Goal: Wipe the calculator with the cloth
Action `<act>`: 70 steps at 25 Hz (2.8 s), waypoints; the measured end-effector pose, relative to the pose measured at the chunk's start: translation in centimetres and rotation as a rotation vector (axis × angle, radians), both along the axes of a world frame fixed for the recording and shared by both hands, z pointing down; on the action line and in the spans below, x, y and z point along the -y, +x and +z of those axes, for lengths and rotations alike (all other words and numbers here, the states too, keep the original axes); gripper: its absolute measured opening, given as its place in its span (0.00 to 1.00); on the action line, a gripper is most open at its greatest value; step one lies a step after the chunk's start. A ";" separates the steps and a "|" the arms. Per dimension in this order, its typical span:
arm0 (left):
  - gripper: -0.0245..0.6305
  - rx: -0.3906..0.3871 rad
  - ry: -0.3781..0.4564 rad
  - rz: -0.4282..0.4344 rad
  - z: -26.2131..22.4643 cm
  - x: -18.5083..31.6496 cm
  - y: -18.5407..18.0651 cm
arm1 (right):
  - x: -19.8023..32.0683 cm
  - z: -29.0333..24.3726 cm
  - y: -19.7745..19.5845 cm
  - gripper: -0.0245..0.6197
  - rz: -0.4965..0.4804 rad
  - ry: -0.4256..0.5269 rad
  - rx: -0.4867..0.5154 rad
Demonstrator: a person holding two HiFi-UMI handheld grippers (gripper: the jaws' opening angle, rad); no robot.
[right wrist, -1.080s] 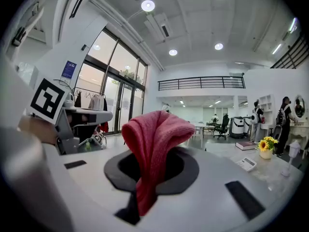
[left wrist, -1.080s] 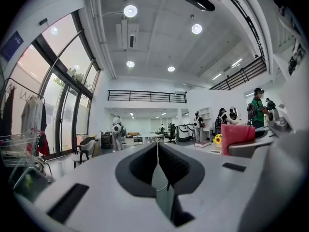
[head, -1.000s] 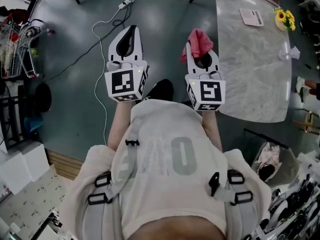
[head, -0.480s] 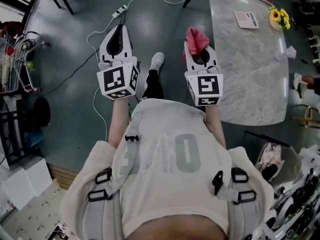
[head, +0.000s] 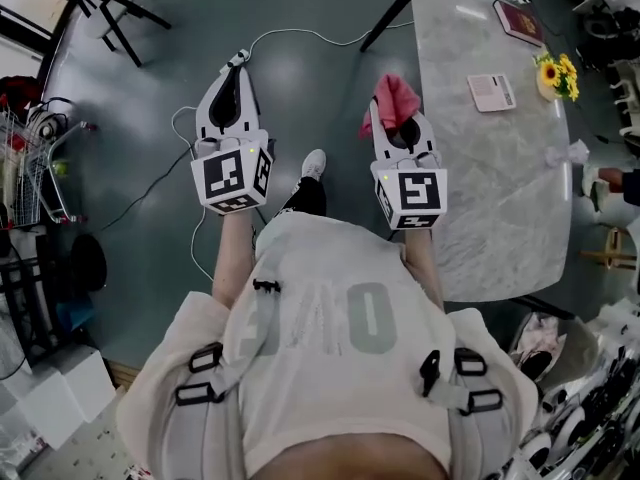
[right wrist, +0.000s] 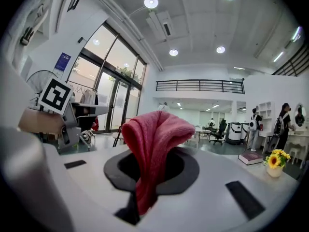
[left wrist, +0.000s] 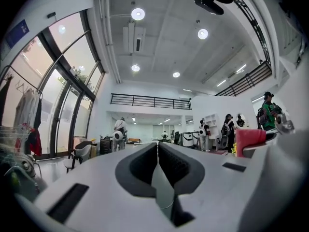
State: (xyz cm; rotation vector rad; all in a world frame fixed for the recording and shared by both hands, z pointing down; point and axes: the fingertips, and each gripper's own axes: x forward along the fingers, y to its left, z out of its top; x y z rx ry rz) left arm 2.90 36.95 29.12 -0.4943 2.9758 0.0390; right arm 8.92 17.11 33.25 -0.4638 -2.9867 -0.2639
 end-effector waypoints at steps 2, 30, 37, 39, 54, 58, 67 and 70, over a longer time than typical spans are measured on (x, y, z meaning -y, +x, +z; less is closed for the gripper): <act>0.08 -0.005 -0.001 0.017 -0.1 0.2 -3.3 | 0.3 -0.2 -3.1 0.13 0.031 0.000 -0.006; 0.08 -0.090 0.023 0.355 1.2 14.7 -26.5 | 7.9 -1.0 -24.9 0.13 0.199 -0.025 -0.047; 0.08 -0.063 0.008 0.543 -0.1 24.3 -24.8 | 15.4 -2.5 -22.2 0.13 0.372 -0.069 0.012; 0.08 -0.039 0.003 0.614 -0.7 28.2 -23.7 | 18.4 -2.9 -20.1 0.13 0.449 -0.083 0.040; 0.08 -0.025 -0.005 1.196 -1.5 50.3 -12.1 | 34.6 -2.7 -1.4 0.13 1.139 -0.089 0.109; 0.08 -0.026 -0.002 1.308 -2.3 53.1 -10.7 | 35.5 -2.9 1.4 0.13 1.280 -0.098 0.106; 0.08 -0.040 0.008 1.439 -4.1 56.8 -11.1 | 36.2 -4.0 2.9 0.13 1.470 -0.061 0.113; 0.08 -0.048 0.014 1.459 -4.3 57.7 -11.8 | 36.3 -4.3 2.7 0.13 1.503 -0.043 0.107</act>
